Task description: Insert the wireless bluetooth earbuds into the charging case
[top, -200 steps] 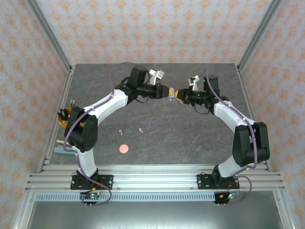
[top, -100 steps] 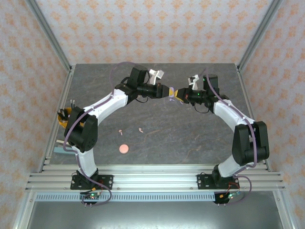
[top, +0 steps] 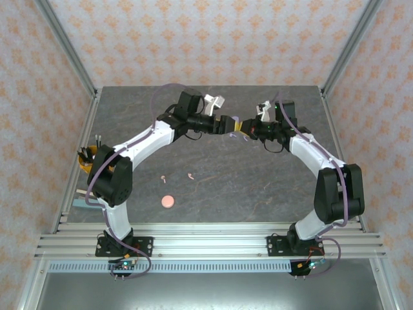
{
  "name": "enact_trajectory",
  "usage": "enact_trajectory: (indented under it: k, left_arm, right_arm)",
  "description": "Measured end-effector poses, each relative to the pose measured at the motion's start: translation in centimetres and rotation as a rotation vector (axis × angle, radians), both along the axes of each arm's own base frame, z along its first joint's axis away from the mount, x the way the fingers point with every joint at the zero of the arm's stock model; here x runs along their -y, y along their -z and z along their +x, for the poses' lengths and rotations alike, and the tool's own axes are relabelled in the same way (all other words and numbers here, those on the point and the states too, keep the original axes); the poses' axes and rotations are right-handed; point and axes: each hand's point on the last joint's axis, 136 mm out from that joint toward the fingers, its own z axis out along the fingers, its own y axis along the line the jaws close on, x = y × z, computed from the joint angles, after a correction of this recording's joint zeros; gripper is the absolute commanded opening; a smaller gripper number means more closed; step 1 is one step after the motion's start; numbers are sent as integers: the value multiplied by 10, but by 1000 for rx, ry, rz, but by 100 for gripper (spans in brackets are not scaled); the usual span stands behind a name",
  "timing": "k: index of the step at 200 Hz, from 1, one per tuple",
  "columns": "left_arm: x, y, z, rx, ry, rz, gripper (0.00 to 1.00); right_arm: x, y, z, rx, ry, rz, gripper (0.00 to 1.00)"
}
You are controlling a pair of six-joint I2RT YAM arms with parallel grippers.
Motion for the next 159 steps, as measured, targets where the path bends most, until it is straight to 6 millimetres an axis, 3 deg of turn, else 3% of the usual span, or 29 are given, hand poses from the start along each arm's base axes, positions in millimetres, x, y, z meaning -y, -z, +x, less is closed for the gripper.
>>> enact_trajectory:
  k: [30,65,110,136,159]
  left_arm:
    - [-23,-1,11,-10,-35,29,87]
    - [-49,-28,21,38,-37,77,88]
    - [-62,-54,5,70,57,110,88]
    - [-61,-48,-9,35,139,127,88]
    - [-60,-26,-17,-36,198,149,88]
  right_arm:
    - [1,-7,1,43,-50,-86,0]
    - [-13,-24,-4,156,-166,-232,0]
    - [-27,-21,-14,213,-288,-373,0]
    - [-28,-13,-19,212,-337,-431,0]
    - [-29,-13,-24,218,-371,-455,0]
